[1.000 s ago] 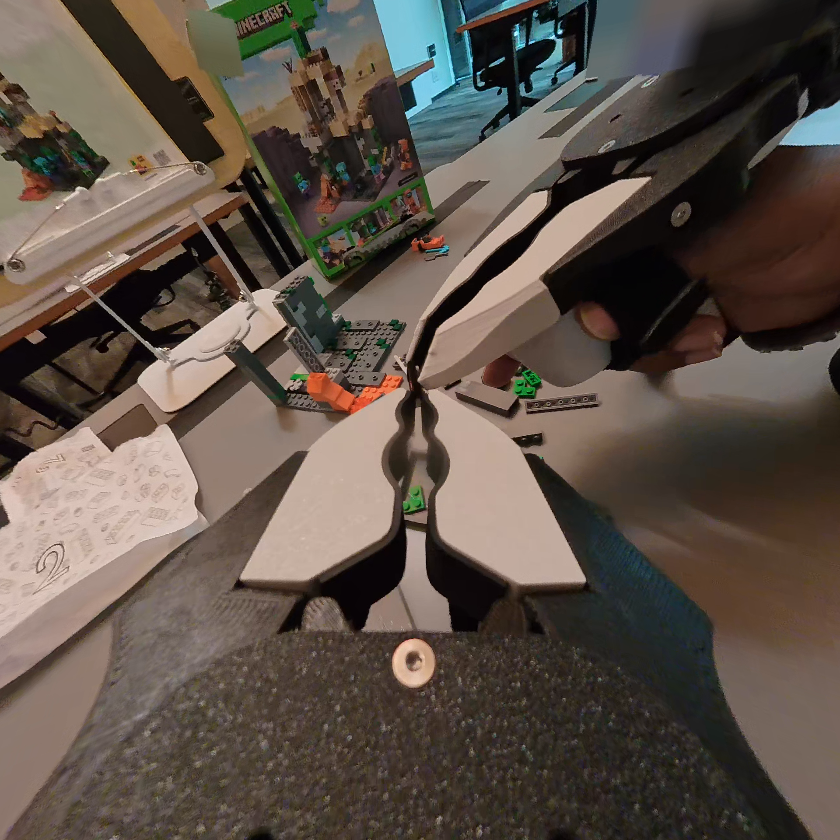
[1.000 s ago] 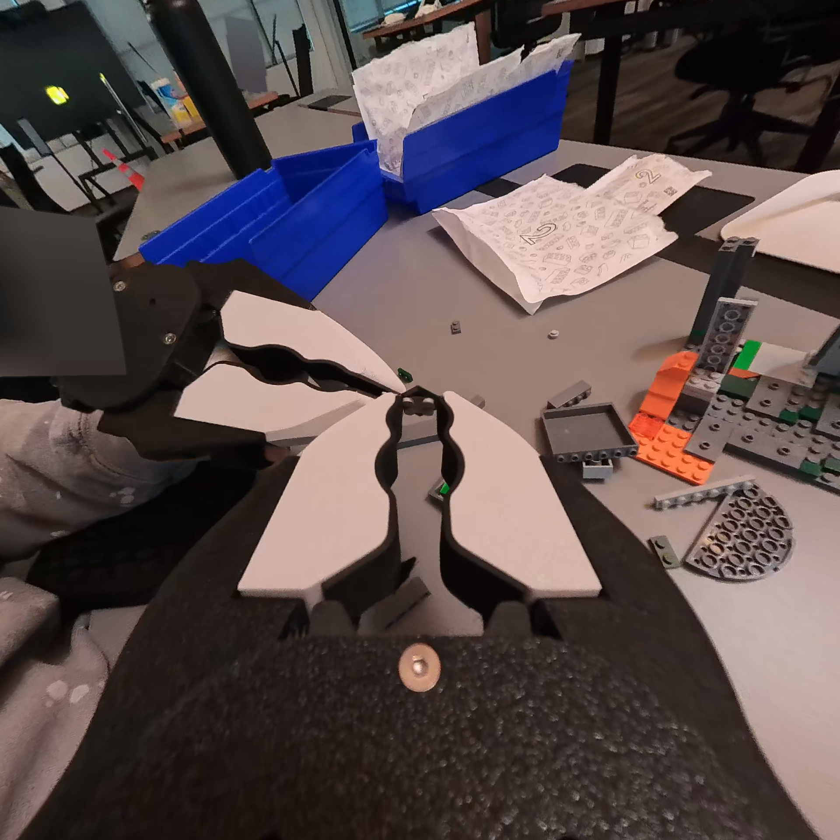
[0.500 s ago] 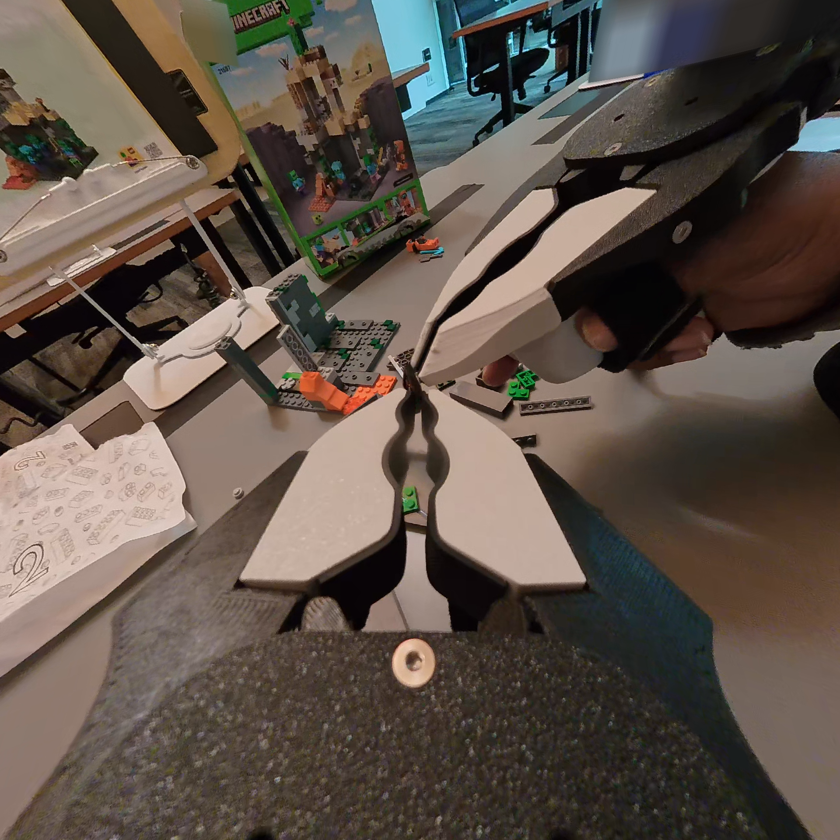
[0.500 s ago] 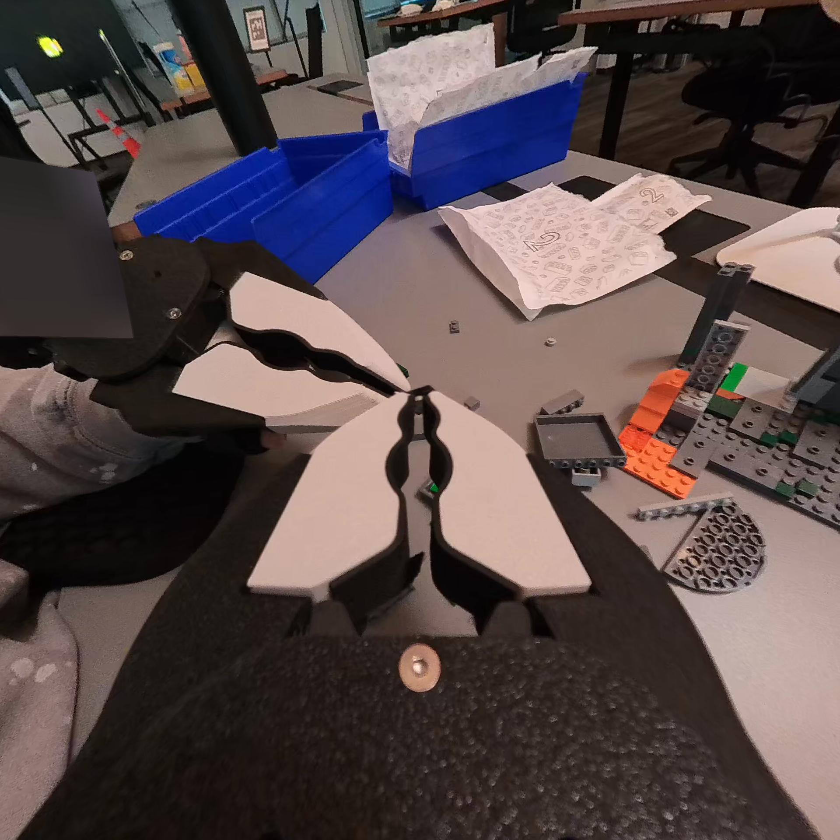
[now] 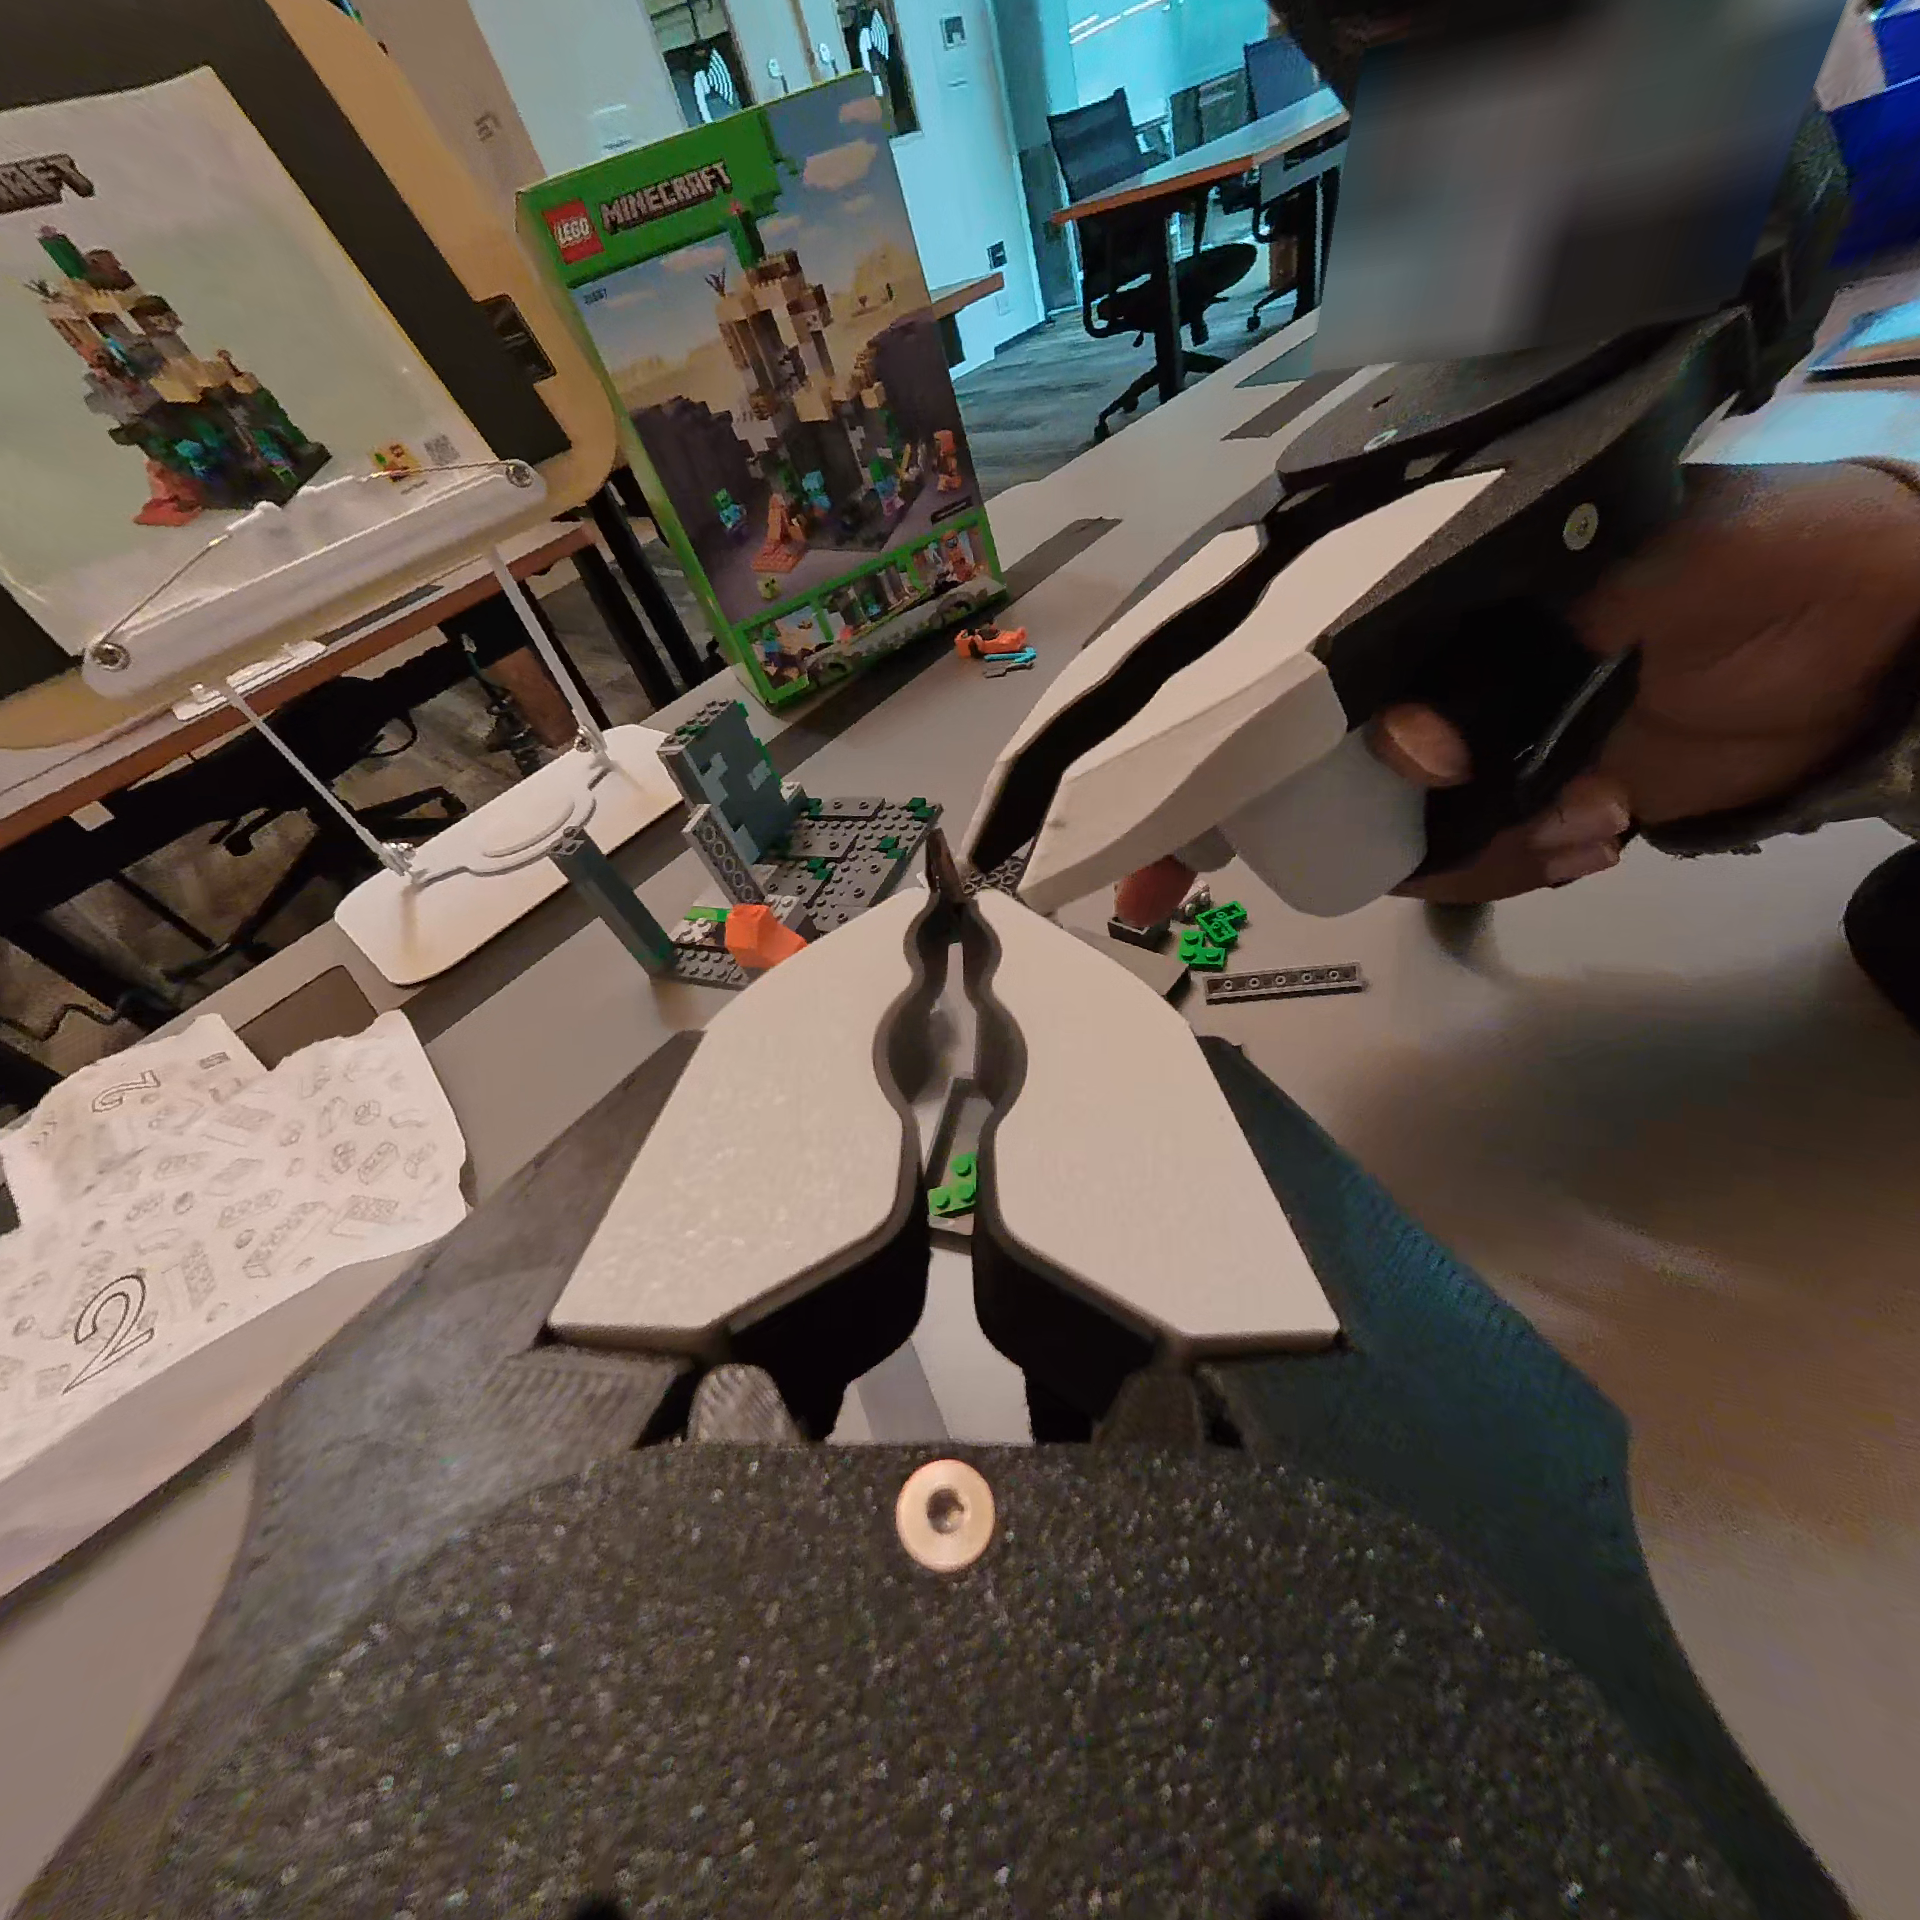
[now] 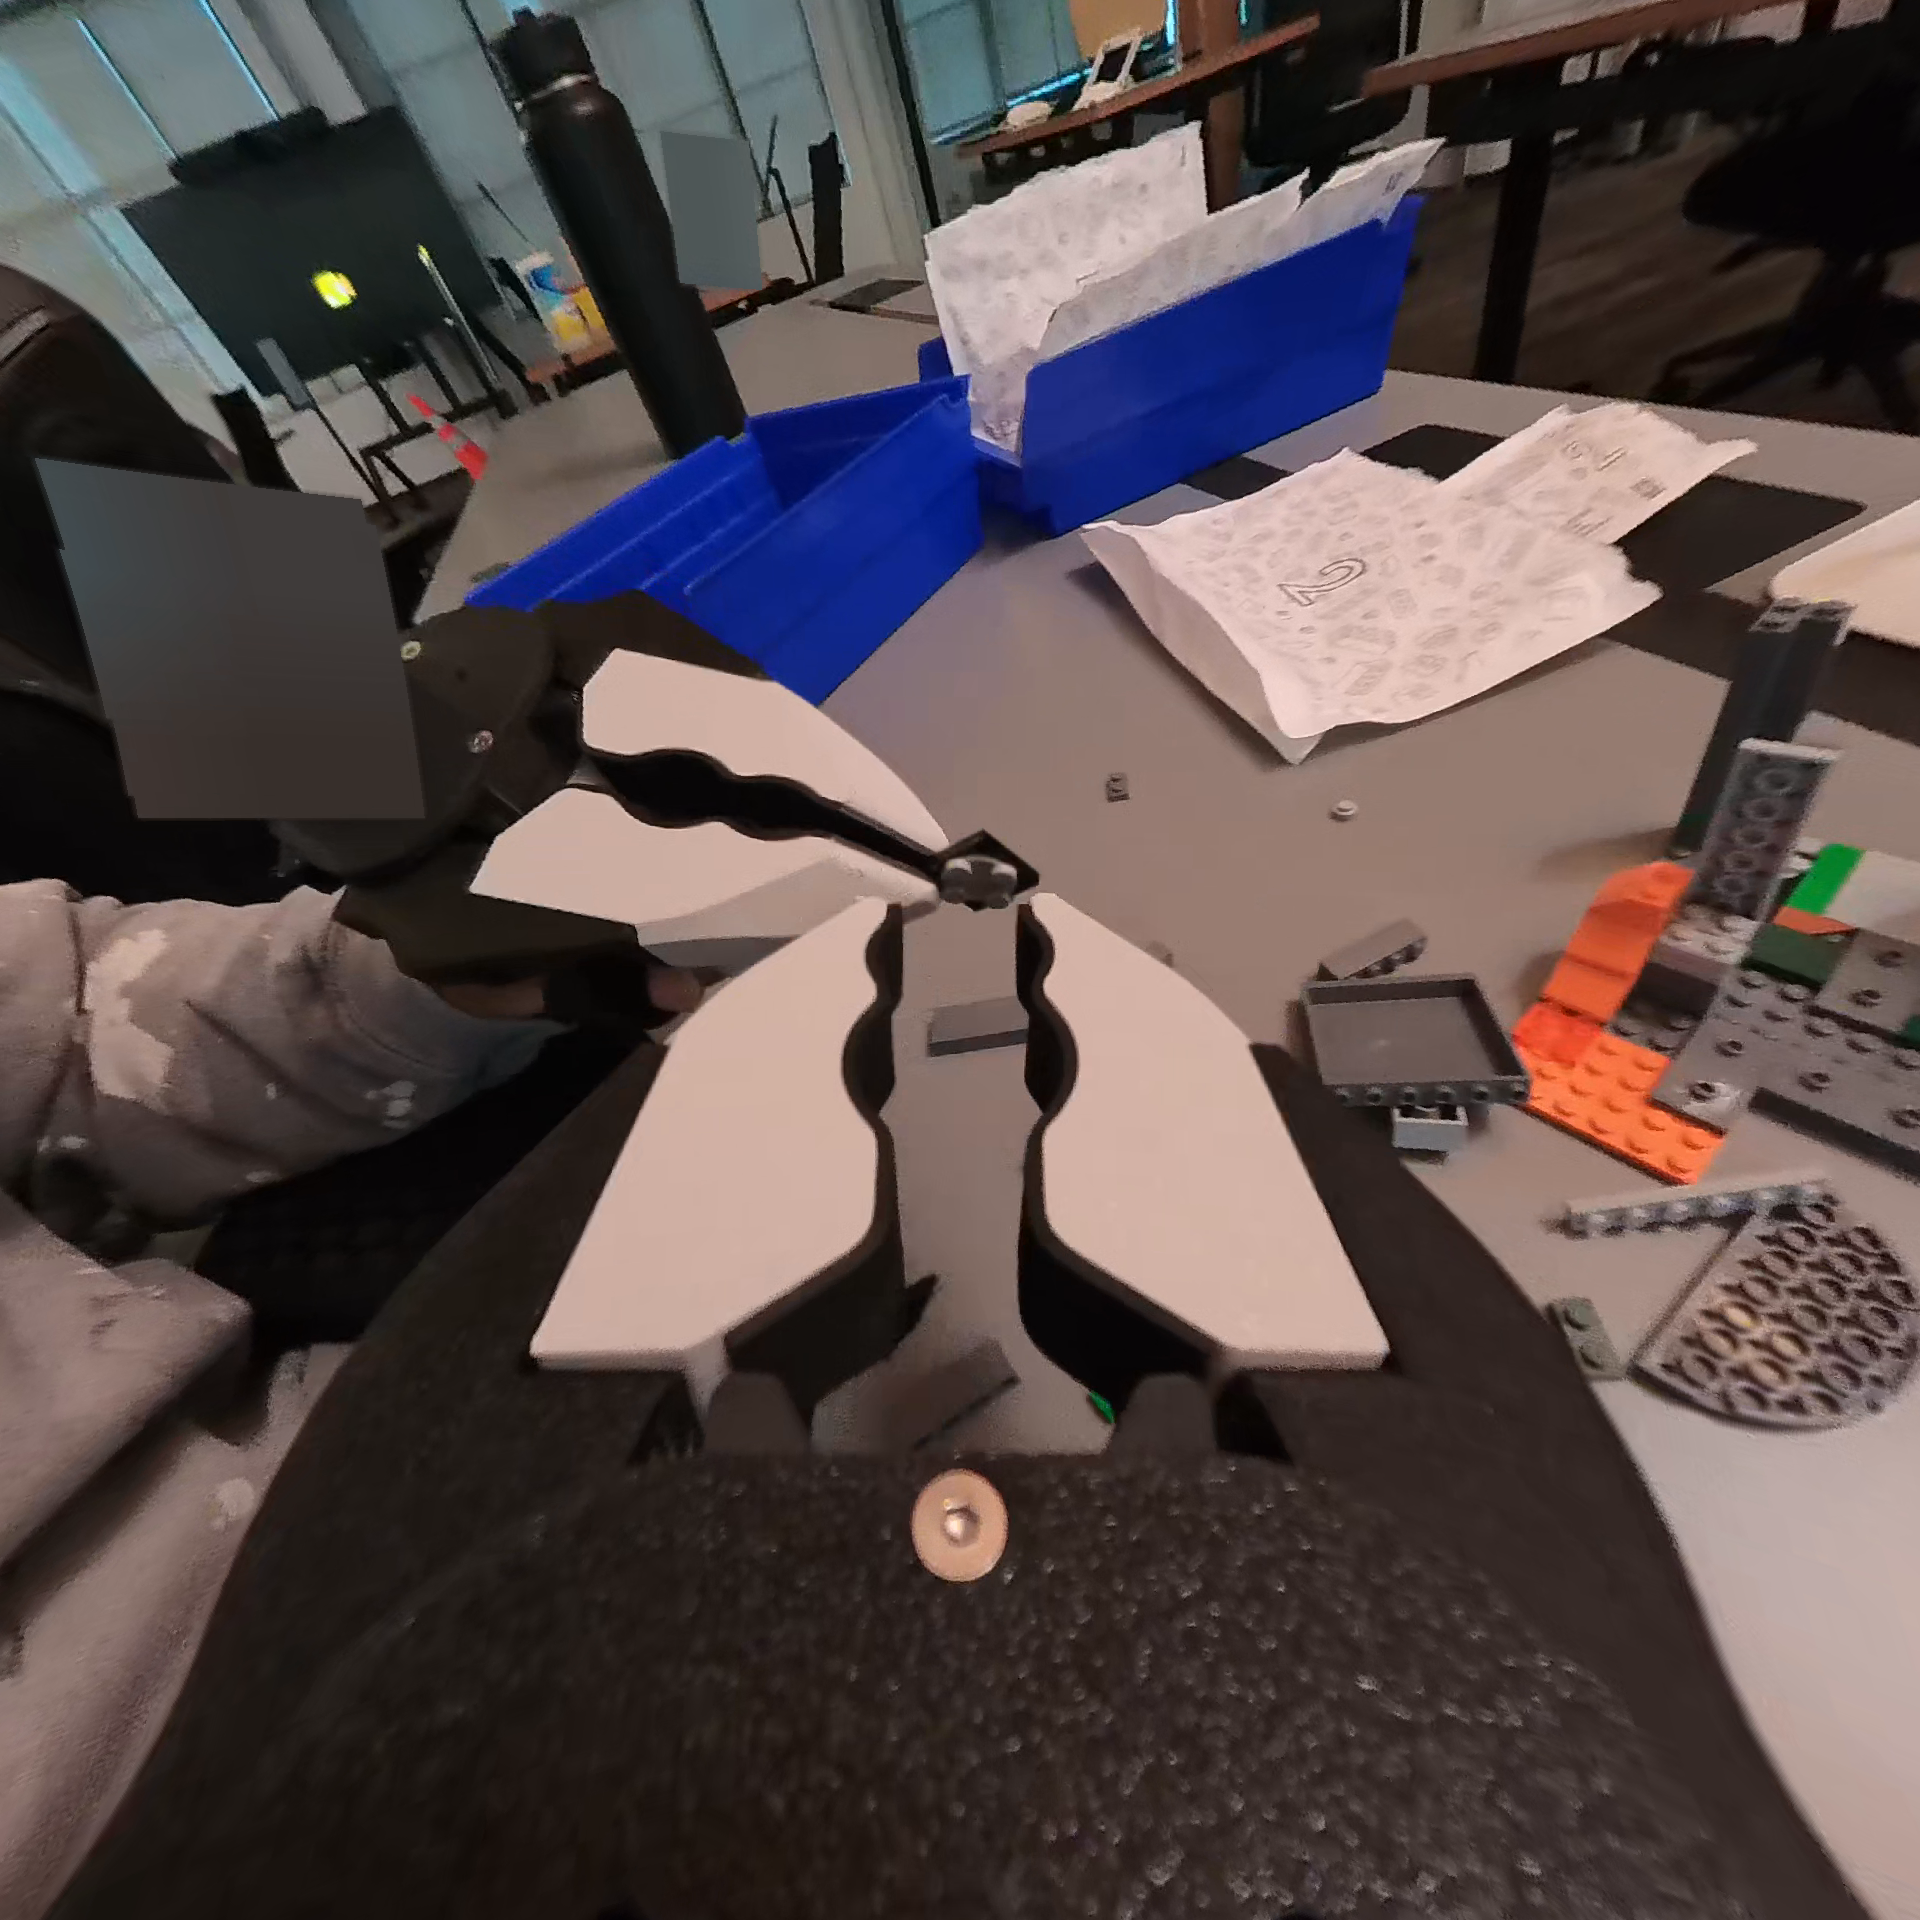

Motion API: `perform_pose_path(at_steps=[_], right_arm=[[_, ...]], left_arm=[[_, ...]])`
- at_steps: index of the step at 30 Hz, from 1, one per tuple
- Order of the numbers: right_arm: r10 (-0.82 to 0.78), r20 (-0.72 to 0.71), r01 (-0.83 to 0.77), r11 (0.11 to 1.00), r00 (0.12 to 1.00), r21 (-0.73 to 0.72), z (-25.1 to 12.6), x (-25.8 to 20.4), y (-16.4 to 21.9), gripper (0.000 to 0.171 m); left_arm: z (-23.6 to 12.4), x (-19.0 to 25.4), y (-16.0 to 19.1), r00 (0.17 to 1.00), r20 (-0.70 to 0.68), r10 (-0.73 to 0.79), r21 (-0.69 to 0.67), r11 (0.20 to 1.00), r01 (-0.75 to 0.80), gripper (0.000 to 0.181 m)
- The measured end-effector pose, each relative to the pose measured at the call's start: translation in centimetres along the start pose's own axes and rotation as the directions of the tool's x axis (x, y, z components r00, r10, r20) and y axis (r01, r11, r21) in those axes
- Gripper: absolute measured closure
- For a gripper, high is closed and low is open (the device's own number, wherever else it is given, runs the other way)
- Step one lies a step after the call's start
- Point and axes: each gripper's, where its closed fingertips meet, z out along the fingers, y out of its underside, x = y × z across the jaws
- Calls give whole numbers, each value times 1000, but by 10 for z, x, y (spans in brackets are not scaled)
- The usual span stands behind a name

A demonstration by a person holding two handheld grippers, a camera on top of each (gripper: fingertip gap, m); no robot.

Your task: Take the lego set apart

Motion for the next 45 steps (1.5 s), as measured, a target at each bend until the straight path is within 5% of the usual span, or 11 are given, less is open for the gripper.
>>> perform_pose_path(at_steps=[23,40,45], right_arm=[[-63,-5,63,997,998,-40,-3,2,2,159],[-224,-93,211,968,970,-136,-3,12,24,171],[-221,-96,220,975,970,-25,-6,6,-2,171]], left_arm=[[1,11,1,988,7,156,-16,988,-156,178],[-4,-2,-5,998,46,33,-19,999,-32,178],[-4,-4,-2,997,60,47,-31,999,-45,178]])
